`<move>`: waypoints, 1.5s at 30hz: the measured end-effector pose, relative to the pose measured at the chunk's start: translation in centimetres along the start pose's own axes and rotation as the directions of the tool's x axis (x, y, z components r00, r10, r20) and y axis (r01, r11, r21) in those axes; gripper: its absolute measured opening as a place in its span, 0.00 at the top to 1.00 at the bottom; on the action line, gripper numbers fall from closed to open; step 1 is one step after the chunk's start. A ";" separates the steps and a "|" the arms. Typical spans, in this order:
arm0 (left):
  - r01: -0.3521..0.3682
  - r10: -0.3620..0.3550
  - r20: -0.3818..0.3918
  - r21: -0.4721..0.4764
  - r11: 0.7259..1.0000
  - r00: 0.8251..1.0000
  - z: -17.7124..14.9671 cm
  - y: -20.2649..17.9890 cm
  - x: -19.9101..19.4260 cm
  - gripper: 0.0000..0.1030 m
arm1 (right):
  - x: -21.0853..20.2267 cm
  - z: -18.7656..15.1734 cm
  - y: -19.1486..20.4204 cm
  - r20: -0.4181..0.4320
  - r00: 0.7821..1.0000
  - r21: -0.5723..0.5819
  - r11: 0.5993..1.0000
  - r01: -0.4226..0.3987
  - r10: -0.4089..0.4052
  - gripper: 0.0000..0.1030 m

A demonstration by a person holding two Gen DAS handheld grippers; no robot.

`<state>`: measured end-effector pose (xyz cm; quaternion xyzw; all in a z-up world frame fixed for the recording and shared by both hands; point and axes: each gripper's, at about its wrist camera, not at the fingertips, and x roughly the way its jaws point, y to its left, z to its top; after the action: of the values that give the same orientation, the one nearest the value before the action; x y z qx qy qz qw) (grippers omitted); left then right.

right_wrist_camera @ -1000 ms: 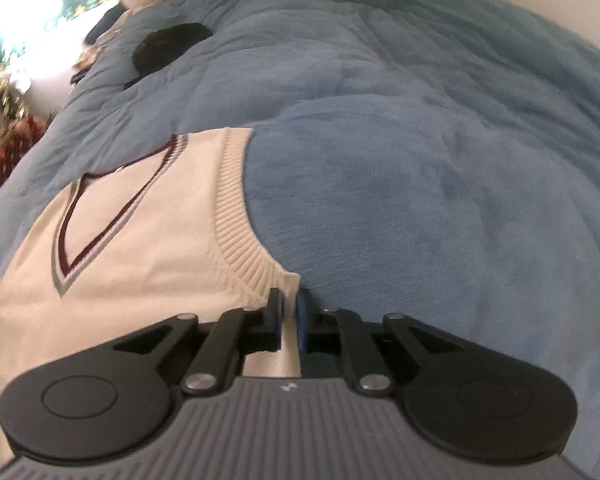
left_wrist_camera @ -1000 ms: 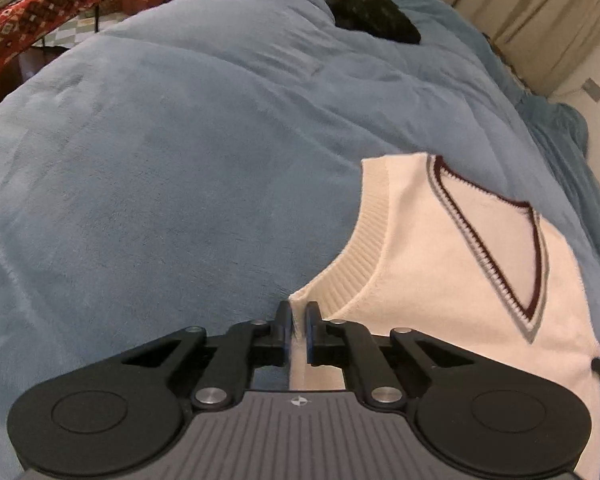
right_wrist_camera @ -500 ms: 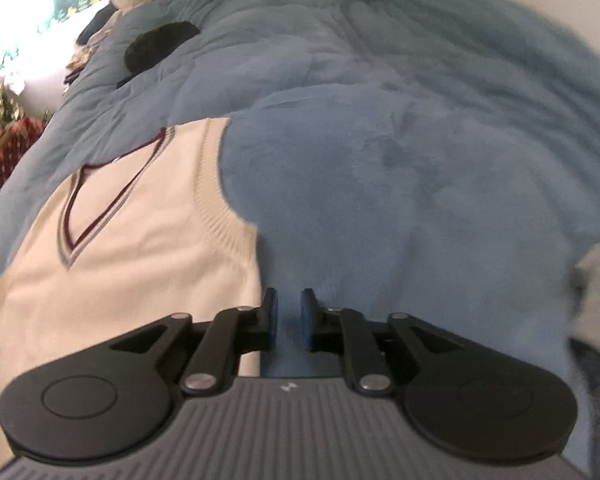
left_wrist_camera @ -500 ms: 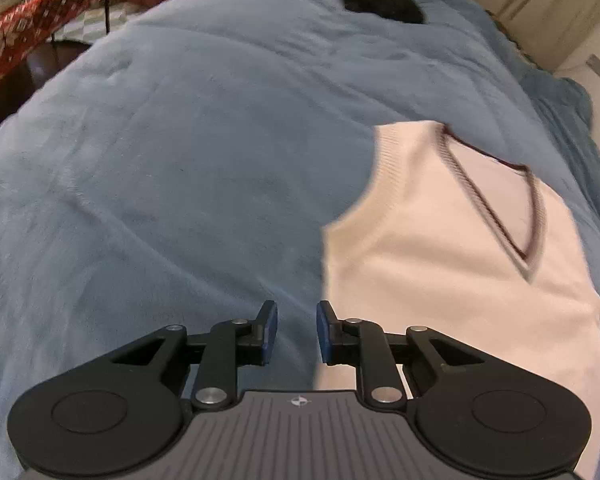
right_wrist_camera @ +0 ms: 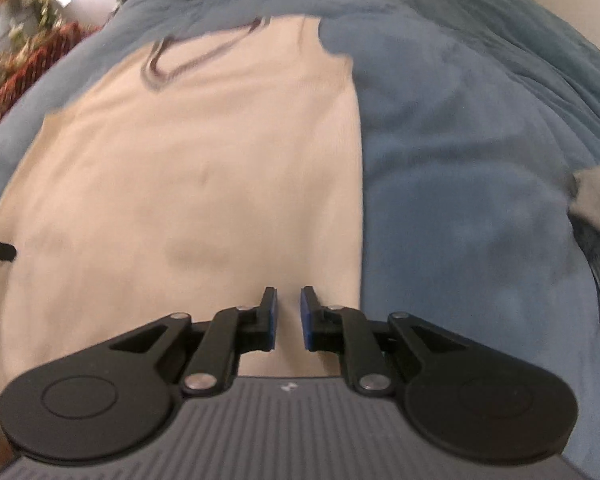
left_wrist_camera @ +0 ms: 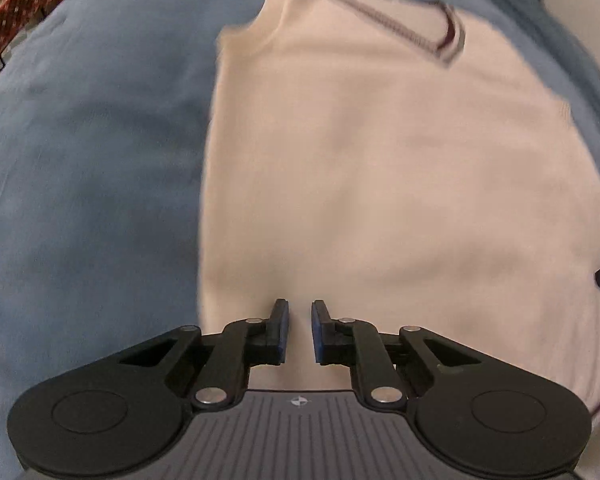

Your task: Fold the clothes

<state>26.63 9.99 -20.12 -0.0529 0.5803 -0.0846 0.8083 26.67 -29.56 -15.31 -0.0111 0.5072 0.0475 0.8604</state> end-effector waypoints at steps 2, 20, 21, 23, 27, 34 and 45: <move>-0.012 0.012 -0.010 0.023 1.000 1.000 -1.9 0.6 -0.9 0.92 | -0.9 -2.2 0.2 -0.022 1.000 -0.015 1.000 -0.007 0.006 0.88; 0.173 -0.172 0.151 0.005 0.985 0.973 1.8 -8.4 -0.8 0.92 | 1.2 5.4 8.6 0.108 0.992 0.030 0.997 -0.068 0.065 0.85; 0.171 -0.168 0.142 -0.010 0.985 0.975 1.8 -8.9 0.2 0.92 | 2.1 5.9 9.3 0.104 0.993 0.023 0.998 -0.059 0.056 0.86; 0.163 -0.159 0.133 -0.023 0.986 0.978 1.5 -9.7 1.7 0.92 | 3.5 6.2 10.5 0.089 0.995 0.005 0.999 -0.050 0.049 0.86; 0.146 -0.146 0.096 0.004 0.989 0.985 -1.3 -9.6 1.9 0.91 | 4.1 2.5 11.6 0.023 0.998 -0.017 0.998 -0.058 0.058 0.85; 0.131 -0.132 0.024 0.039 0.991 0.991 -7.0 -8.5 -0.1 0.90 | 0.4 -4.3 12.4 -0.075 0.995 -0.075 0.994 -0.078 0.072 0.85; 0.154 -0.158 0.060 0.061 0.986 0.986 -8.3 -9.5 -3.8 0.91 | -2.6 -5.0 12.8 -0.101 0.985 -0.045 0.988 -0.147 0.142 0.85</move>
<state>16.89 1.54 -17.47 -0.0783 0.5452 -0.1620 0.8188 19.82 -17.32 -15.09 0.0008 0.5465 0.1225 0.8284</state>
